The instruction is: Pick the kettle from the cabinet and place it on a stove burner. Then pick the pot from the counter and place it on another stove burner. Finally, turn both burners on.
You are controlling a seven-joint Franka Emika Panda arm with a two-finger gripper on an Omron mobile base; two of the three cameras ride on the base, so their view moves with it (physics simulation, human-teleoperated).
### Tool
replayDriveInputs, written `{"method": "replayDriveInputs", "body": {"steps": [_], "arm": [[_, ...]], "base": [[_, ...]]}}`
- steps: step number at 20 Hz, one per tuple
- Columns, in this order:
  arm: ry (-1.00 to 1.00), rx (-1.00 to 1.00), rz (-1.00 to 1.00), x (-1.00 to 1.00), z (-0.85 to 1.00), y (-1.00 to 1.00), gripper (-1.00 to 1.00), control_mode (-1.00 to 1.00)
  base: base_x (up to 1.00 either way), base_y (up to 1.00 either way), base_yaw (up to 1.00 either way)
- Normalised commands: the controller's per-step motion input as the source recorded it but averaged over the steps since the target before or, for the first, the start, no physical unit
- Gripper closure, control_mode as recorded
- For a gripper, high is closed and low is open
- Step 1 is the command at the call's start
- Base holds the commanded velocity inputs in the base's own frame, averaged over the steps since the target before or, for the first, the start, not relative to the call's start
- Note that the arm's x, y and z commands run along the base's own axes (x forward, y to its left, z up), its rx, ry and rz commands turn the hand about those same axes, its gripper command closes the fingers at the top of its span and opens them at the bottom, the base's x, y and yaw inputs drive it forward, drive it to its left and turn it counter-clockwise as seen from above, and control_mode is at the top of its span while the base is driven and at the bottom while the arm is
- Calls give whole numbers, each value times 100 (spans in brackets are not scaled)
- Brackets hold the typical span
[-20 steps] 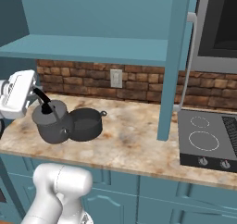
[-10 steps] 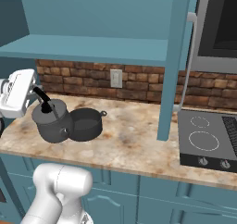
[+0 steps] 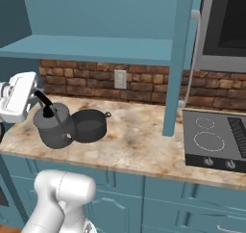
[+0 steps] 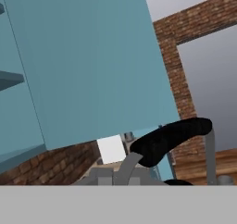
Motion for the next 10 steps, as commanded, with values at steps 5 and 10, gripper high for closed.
{"method": "replayDriveInputs", "body": {"steps": [5,10], "arm": [[0,0,0,0,0,0,100,100],[0,0,0,0,0,0,100,100]], "base": [[-54,-18,-6],[-56,-23,-6]]}}
